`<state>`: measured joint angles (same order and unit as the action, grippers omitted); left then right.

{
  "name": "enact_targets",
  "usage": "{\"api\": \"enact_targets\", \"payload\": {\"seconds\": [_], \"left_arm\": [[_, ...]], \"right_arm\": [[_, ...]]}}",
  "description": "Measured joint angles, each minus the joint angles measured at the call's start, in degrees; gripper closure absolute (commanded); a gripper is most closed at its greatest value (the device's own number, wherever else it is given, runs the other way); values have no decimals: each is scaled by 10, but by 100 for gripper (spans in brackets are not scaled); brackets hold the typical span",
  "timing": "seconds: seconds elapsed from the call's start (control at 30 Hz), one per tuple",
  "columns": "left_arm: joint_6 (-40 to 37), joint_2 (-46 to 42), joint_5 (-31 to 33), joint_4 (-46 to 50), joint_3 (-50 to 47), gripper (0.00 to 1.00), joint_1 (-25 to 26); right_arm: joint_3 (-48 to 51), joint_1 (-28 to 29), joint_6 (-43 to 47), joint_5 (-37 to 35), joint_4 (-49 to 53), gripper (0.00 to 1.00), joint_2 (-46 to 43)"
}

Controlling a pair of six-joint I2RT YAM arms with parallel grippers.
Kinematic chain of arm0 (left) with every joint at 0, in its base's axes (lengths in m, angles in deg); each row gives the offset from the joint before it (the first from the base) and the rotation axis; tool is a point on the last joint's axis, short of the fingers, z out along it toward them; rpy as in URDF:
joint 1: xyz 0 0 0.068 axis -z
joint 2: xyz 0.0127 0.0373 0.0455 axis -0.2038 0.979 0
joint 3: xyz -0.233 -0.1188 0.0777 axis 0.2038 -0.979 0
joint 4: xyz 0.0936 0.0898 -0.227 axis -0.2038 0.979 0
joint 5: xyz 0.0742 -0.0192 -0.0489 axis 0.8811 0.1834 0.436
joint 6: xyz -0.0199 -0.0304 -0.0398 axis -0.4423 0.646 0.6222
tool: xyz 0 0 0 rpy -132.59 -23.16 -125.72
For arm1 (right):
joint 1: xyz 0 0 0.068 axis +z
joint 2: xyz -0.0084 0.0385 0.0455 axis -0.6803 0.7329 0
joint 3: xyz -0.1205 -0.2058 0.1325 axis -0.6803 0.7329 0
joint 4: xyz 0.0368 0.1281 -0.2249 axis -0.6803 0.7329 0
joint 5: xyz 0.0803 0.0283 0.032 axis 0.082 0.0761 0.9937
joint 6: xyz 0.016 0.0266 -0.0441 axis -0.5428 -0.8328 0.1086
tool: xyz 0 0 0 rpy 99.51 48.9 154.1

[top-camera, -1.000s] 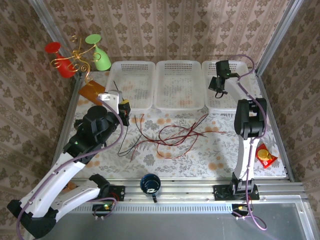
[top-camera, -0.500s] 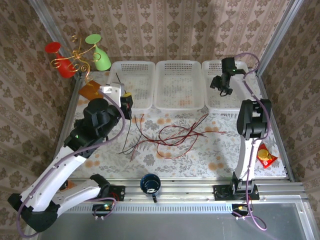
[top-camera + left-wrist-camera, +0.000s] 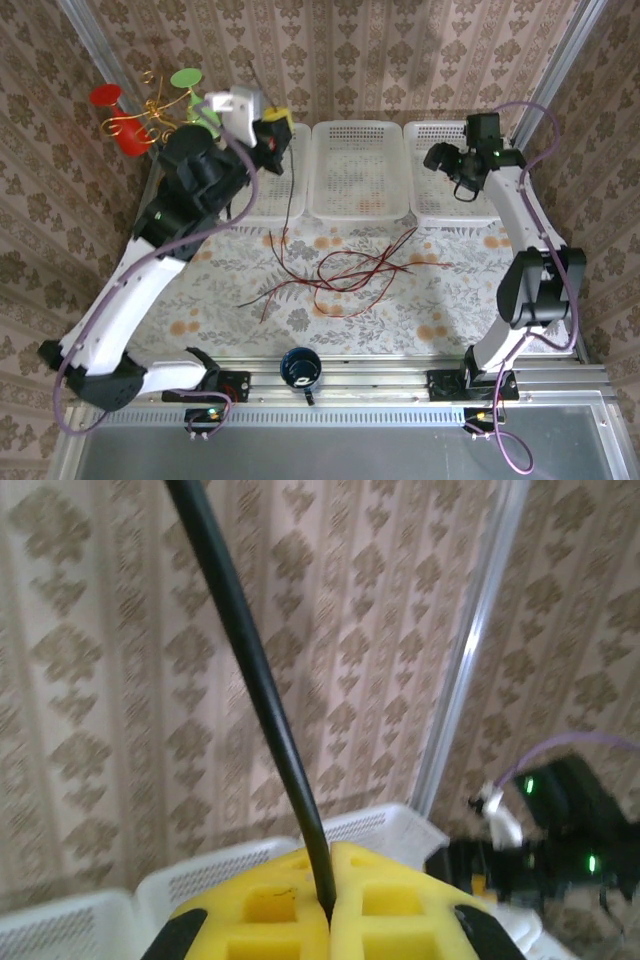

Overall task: Untangle the cables
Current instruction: Place the cable into the container.

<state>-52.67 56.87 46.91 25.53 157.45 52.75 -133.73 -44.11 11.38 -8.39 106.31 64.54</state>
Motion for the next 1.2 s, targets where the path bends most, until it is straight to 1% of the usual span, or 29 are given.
{"api": "enact_targets", "payload": {"seconds": [0.13,0.23,0.27,0.43,0.5,0.53,0.63,0.73,0.77,0.87,1.0,1.2], "left_arm": [[-1,89,-20,-25,113,100,2],[-7,169,-33,-41,226,100,2],[-9,193,-37,-43,262,100,2],[-25,352,-54,-35,520,100,2],[-32,394,-55,-36,580,100,2],[-35,405,-55,-37,591,100,2],[-47,420,-54,-38,579,100,-1],[-54,414,-51,-56,501,100,-7],[-54,411,-49,-65,460,100,-10],[-61,417,-28,-62,379,100,-14],[-64,463,4,-4,349,100,-17],[-29,560,7,108,345,100,-17]], "right_arm": [[101,0,-23,16,-25,15,-88],[157,0,-35,31,-36,15,-164],[163,0,-36,34,-36,15,-181],[173,-2,-35,48,-39,16,-243],[180,-5,-35,55,-39,15,-258],[183,-6,-35,57,-38,16,-263],[196,-11,-35,63,-34,15,-277],[205,-14,-35,70,-28,16,-290],[208,-14,-35,70,-26,16,-294],[214,-14,-33,74,-20,15,-301],[225,-14,-31,83,-15,16,-310],[242,-14,-26,87,-8,15,-319]]}}
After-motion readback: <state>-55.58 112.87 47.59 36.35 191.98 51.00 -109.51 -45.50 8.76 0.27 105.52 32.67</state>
